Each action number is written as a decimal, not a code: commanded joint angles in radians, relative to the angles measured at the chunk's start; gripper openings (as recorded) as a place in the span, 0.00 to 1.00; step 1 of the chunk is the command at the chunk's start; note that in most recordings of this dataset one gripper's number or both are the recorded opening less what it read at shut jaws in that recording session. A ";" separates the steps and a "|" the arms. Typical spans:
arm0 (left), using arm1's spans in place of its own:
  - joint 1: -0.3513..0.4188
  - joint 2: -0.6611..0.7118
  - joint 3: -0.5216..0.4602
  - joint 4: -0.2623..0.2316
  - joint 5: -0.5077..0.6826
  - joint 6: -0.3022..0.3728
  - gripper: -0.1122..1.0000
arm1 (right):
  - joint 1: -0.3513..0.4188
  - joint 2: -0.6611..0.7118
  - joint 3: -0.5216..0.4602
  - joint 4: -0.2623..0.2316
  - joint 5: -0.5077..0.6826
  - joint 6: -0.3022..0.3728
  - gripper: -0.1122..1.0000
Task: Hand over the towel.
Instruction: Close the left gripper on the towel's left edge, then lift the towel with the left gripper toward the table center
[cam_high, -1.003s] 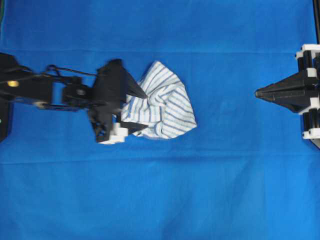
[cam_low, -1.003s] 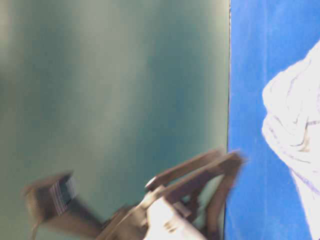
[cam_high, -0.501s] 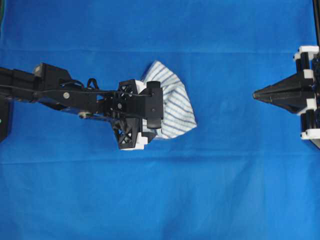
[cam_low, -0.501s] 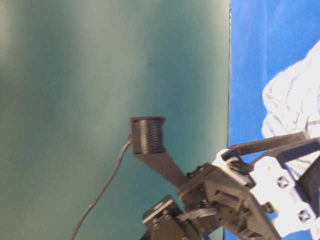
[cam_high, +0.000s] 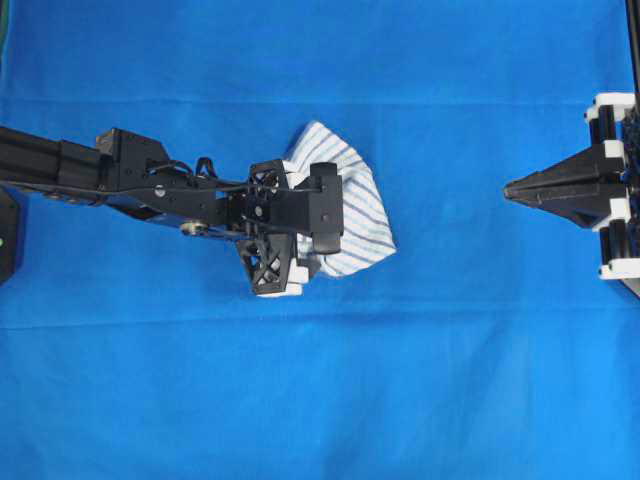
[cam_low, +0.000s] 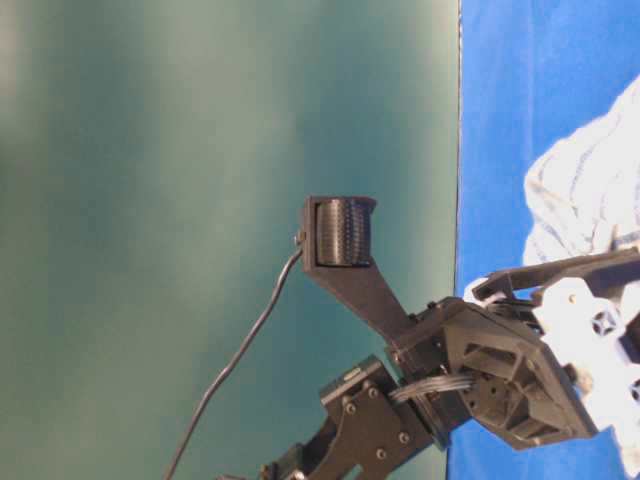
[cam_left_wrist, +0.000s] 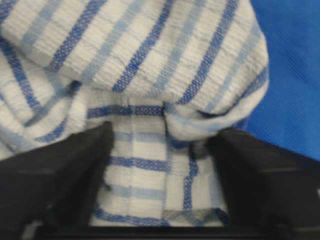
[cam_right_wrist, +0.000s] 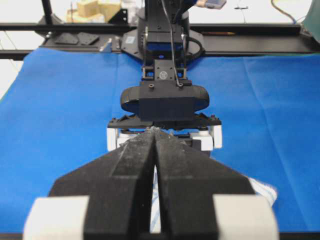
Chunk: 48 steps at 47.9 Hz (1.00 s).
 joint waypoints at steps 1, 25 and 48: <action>0.003 -0.023 -0.023 -0.002 0.037 0.002 0.62 | 0.000 0.005 -0.020 0.002 -0.006 0.002 0.10; -0.040 -0.408 -0.015 -0.002 0.040 -0.002 0.17 | 0.000 0.006 -0.023 0.002 -0.009 0.000 0.10; -0.075 -0.637 0.110 -0.002 -0.249 0.003 0.17 | 0.000 0.009 -0.023 0.002 -0.025 0.000 0.10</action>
